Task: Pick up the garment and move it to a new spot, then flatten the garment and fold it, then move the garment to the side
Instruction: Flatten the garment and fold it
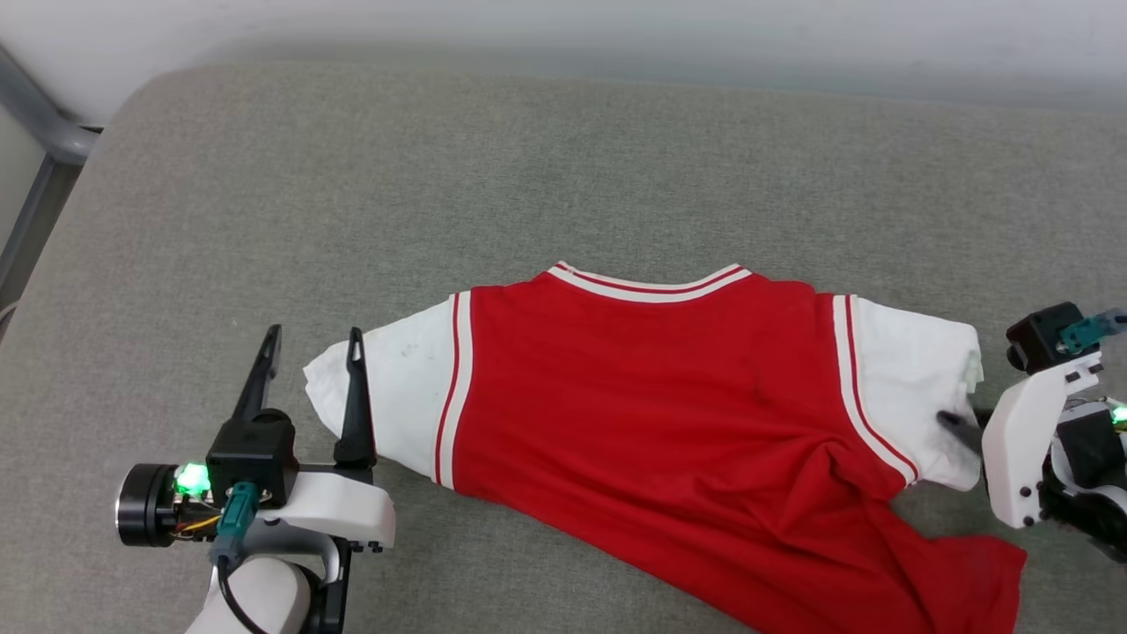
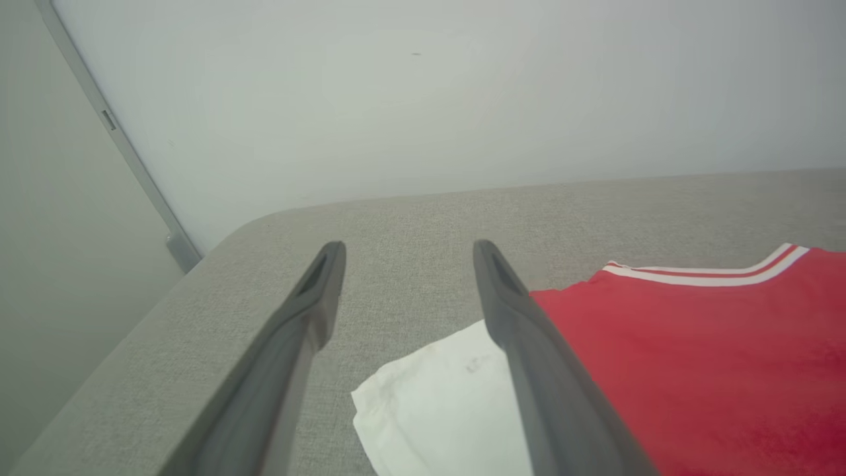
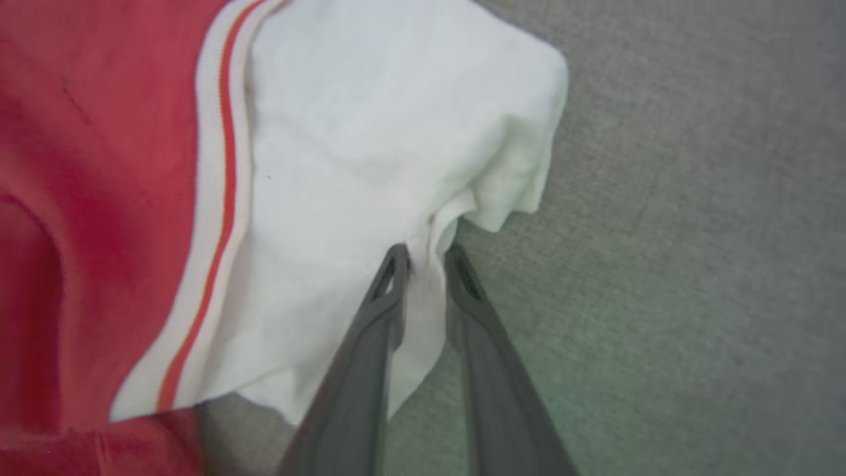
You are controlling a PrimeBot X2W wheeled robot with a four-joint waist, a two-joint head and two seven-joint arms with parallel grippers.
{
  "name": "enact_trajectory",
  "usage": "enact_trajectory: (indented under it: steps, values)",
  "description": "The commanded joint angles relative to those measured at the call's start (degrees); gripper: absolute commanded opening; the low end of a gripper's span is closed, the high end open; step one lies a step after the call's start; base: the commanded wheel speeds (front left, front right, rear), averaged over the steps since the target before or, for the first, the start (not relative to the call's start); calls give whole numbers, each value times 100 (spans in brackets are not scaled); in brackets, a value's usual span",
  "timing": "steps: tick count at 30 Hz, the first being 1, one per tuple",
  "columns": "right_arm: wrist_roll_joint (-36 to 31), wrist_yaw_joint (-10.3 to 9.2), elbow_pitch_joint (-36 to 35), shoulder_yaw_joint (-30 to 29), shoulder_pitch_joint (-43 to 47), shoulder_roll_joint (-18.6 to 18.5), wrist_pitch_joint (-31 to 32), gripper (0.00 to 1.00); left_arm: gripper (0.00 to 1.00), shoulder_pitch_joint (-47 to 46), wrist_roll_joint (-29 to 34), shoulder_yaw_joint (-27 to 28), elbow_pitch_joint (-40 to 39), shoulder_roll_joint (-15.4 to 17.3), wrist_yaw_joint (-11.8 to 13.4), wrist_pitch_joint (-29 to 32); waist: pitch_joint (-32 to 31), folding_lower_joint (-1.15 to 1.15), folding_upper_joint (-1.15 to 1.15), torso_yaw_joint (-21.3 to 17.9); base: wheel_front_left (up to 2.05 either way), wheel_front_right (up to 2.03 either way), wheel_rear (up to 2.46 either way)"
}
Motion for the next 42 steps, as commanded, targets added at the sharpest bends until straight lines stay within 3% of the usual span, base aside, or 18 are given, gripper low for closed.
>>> enact_trajectory:
  steps: [1, 11, 18, 26, 33, 34, 35, 42]
  values:
    - [-21, -5, 87, 50, -167, -55, -246, 0, 100, 93, 96, 119, 28, -81, -92, -13, -74, 0, 0, -82, 0, 0, 0]
    - [-68, -5, 340, -220, -851, -331, -1217, 0, 100, 316, 456, 538, 130, -408, -428, -13, -292, 0, 0, -268, 0, 0, 0]
    - [39, -4, 772, -504, -461, -441, -1552, 0, 100, 447, 677, 758, 189, -636, -650, -13, -369, 0, 0, -302, 0, 0, 0]
    - [347, -4, 1654, -992, 298, -199, -1912, 0, 100, 548, 845, 1036, 238, -791, -858, -13, -369, 0, 0, -344, 0, 0, 0]
    - [517, -3, 2219, -1084, 661, 195, -2165, 0, 100, 632, 996, 1211, 294, -921, -990, -13, -383, 0, 0, -413, 0, 0, 0]
    - [504, -3, 2270, -1111, 643, 223, -2286, 36, 100, 653, 1004, 1228, 311, -936, -1008, -13, -406, 0, 0, -434, 0, 0, 0]
    - [478, -3, 2315, -1144, 623, 239, -2440, 100, 100, 679, 1026, 1243, 328, -946, -1027, -13, -433, 0, 0, -453, 0, 0, 0]
    - [67, -3, 2481, -1450, 582, 218, -3785, 100, 100, 788, 1093, 1384, 446, -970, -1162, -14, -682, 0, 0, -562, 0, 0, 0]
